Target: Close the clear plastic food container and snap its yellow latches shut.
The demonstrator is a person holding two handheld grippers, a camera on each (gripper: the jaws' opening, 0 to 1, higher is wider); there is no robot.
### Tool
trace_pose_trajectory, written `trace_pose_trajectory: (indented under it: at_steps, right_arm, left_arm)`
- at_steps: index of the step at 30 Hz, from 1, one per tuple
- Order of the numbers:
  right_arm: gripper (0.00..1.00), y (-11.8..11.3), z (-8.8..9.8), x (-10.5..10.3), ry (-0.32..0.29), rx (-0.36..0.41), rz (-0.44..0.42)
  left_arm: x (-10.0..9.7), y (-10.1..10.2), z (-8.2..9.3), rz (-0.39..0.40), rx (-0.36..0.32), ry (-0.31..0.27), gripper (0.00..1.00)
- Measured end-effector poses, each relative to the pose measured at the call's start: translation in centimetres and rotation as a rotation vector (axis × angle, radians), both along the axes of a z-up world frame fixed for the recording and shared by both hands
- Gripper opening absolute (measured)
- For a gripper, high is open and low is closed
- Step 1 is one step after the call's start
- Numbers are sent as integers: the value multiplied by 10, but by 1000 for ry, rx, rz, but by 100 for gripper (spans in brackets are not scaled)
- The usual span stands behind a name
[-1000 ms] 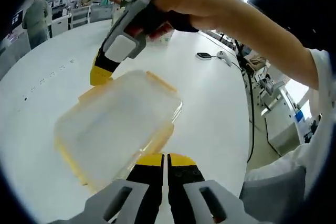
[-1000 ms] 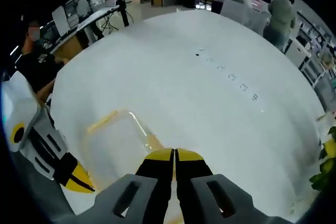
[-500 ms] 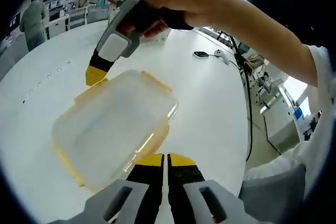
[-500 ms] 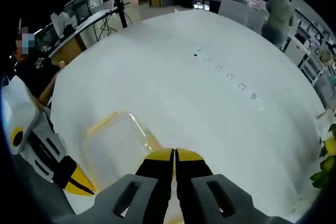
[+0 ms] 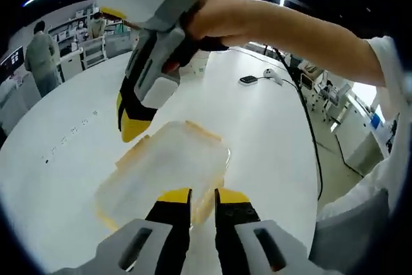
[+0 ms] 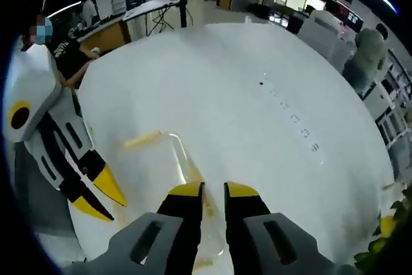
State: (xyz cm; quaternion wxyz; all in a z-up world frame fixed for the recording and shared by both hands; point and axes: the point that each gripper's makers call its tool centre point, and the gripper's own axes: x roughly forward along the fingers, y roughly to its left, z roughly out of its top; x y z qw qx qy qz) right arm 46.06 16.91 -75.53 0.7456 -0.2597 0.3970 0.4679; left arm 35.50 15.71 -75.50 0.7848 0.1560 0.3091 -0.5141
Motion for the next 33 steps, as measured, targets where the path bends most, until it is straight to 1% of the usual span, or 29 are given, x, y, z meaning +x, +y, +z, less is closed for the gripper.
trace_pose_trajectory:
  at_steps: [1,3,4,5,6,8,10,12,14,16,17,21,23,24,25,27,28,29,30,33]
  right_arm:
    - [12,1,0,-4,15,1,10]
    - [15,1,-1,-7,25,0,28]
    - [18,1,-1,-10,35,-5,42]
    - [20,2,-2,-12,41,-8,52]
    - [23,2,-4,-16,62,-16,68]
    - [28,3,-6,-19,82,-28,96]
    - [30,3,-8,-22,97,-44,118]
    - [30,3,-9,-25,111,-55,141]
    - [31,4,-11,-23,141,-60,152]
    - [32,4,-12,-28,164,-76,178]
    - [33,2,-14,-31,169,-96,197]
    - [38,-2,-19,-38,200,-155,260]
    - [40,-2,-22,-39,203,-182,285]
    - [40,-3,-23,-40,210,-198,296]
    - [39,0,-22,-40,218,-185,295]
    - [38,1,-23,-42,235,-205,322]
    - [37,1,-23,-43,244,-215,335]
    - [35,2,-23,-45,253,-222,346]
    - [35,2,-23,-47,268,-236,356]
    - [34,0,-23,-48,268,-268,371]
  left_arm:
    - [0,-2,1,-8,-9,1,15]
    - [2,-3,2,-21,-9,-24,16]
    - [4,-3,2,-38,2,-48,17]
    - [4,-4,1,-58,8,-63,19]
    - [4,-5,1,-88,23,-96,22]
    - [3,-3,-4,-133,68,-134,25]
    - [1,-3,-9,-162,92,-149,27]
    - [0,-4,-10,-170,96,-157,30]
    - [-2,-5,-11,-190,104,-166,31]
    - [-1,-5,-12,-200,113,-182,31]
    - [2,-3,-12,-200,132,-212,31]
    - [6,-5,-12,-222,151,-264,30]
    - [8,-5,-12,-237,164,-284,29]
    - [7,-6,-13,-248,165,-286,29]
    - [6,-6,-13,-251,165,-285,29]
    - [6,-6,-17,-275,186,-302,29]
    - [6,-4,-19,-290,212,-323,30]
    - [7,-6,-18,-314,215,-356,30]
    - [6,-5,-19,-296,215,-342,30]
    - [7,-5,-19,-297,227,-350,30]
